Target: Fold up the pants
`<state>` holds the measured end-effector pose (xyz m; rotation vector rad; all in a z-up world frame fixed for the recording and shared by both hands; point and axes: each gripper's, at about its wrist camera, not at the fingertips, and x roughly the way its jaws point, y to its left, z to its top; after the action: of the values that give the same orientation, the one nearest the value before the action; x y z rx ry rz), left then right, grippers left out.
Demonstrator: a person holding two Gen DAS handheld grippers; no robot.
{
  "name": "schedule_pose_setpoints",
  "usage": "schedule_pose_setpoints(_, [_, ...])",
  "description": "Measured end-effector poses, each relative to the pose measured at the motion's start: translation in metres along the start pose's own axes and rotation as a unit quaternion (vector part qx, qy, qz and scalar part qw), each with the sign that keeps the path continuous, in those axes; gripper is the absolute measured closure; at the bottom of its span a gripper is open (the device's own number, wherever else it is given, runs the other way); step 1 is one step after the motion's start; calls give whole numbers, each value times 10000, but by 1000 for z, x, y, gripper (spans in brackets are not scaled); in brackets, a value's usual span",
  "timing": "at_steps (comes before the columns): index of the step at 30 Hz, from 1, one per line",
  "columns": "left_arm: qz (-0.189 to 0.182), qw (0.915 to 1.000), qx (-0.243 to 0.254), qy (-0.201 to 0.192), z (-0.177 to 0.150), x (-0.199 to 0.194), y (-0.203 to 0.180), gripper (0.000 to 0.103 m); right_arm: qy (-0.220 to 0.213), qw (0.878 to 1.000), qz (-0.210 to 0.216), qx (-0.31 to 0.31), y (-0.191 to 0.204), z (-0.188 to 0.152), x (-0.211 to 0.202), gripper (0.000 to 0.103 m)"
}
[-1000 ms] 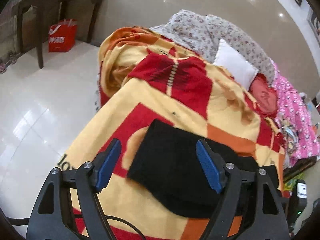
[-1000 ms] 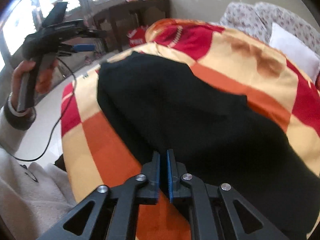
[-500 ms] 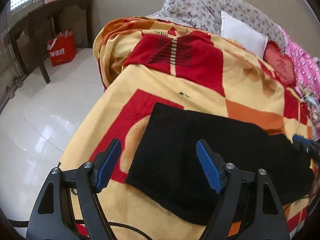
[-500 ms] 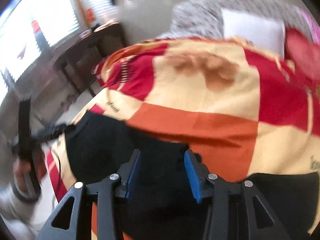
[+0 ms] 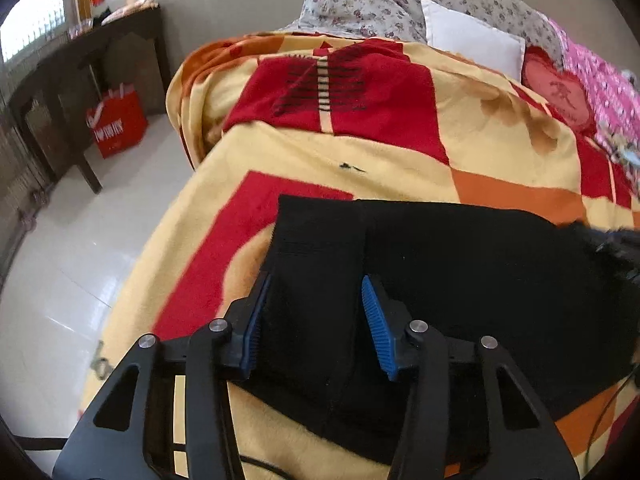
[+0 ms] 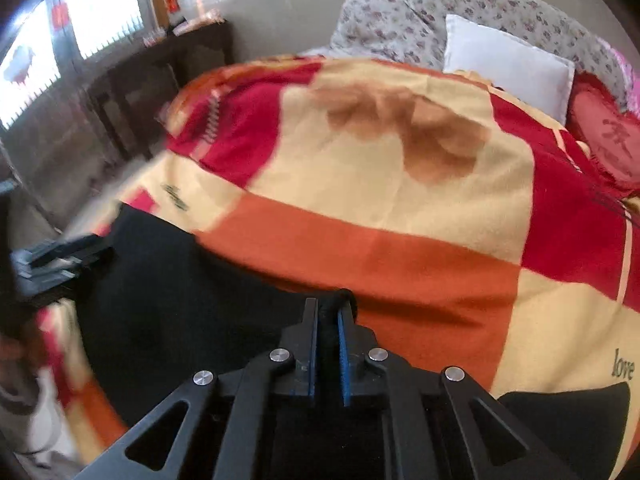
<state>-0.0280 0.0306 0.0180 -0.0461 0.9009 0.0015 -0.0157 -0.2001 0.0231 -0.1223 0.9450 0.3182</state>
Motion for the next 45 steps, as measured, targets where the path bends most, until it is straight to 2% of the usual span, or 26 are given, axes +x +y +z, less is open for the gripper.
schedule_pose_setpoints(5, [54,10000,15,-65,0,-4,-2,58,-104,9991,4,413,-10,0,4,95])
schedule_pose_setpoints(10, [203,9995,-85,-223,2,-27,3,58,-421,9984,-188,342,-3,-5,-35,87])
schedule_pose_setpoints(15, [-1,9990,-126,-419,4,-52,-3,58,-523,9973,441,249,17,-19,-69,82])
schedule_pose_setpoints(18, [-62,9985,25,-540,2,-61,-17,57,-370,9981,488,-6,38,-32,-71,82])
schedule_pose_setpoints(22, [-256,9987,109,-429,-8,-54,-35,57,-119,9983,557,146,46,-55,-54,82])
schedule_pose_setpoints(24, [-348,9990,128,-261,-14,-43,-41,53,-49,9985,491,237,46,-69,-47,82])
schedule_pose_setpoints(25, [-368,9990,142,-192,-18,-38,-44,46,-23,9982,511,302,45,-74,-44,82])
schedule_pose_setpoints(27, [-305,9992,203,-134,-26,-27,-51,43,-218,9973,562,420,46,-85,-47,81])
schedule_pose_setpoints(30, [-199,9991,312,-207,-27,-30,-58,42,-233,9955,759,516,44,-92,-53,80])
schedule_pose_setpoints(32, [-327,9988,319,-162,-23,-33,-60,42,-334,9918,933,805,28,-100,-68,80])
schedule_pose_setpoints(35, [-515,9979,310,-244,-18,-42,-68,42,-720,9880,409,1305,-7,-121,-100,76])
schedule_pose_setpoints(37, [-660,9968,360,-272,-16,-45,-78,42,-876,9801,7,1783,-39,-141,-120,72])
schedule_pose_setpoints(42, [-987,9927,671,-155,-11,-41,-117,42,-977,9451,-482,3081,-115,-186,-149,60])
schedule_pose_setpoints(45, [-1031,9907,890,-88,-12,-37,-138,42,-1004,9349,-385,3382,-137,-192,-145,59])
